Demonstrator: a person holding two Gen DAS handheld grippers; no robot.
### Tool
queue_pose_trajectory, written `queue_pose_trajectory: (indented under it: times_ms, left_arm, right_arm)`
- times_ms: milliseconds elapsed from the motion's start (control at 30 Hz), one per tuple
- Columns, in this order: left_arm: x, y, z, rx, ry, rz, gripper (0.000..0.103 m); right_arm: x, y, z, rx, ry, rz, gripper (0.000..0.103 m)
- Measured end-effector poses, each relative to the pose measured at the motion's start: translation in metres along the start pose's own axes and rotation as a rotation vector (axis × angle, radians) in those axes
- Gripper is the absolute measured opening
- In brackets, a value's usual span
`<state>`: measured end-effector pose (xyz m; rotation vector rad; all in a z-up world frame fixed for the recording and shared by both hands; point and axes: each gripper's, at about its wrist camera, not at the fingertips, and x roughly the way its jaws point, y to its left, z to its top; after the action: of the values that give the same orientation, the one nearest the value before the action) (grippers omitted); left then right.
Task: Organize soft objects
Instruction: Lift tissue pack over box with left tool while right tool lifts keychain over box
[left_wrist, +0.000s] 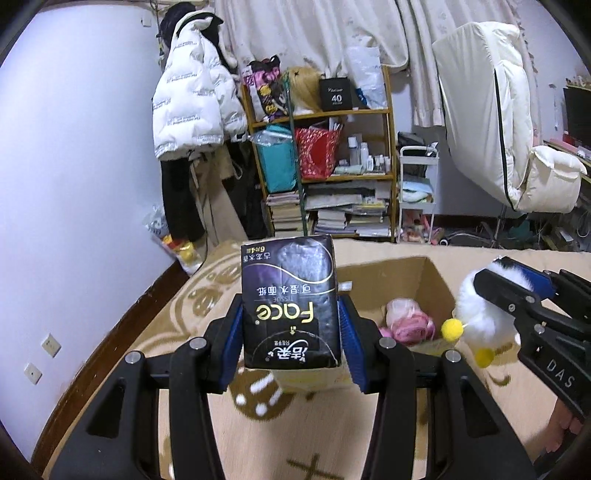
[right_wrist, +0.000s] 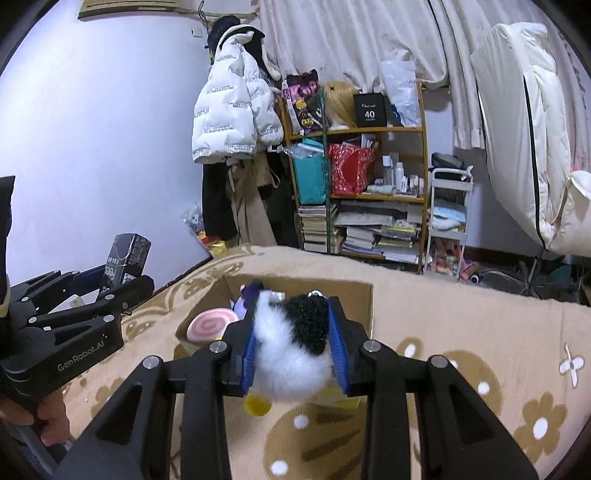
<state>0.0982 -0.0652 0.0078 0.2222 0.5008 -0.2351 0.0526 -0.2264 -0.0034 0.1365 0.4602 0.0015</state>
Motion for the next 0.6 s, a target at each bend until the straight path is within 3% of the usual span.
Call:
queue_pose_trajectory:
  times_ms: [600]
  left_arm:
    - [0.043,-0.007,0.047,-0.008,-0.033,-0.046,0.046]
  right_arm:
    - [0.036,-0.008,0.043,-0.036,-0.071,0.009,0.035]
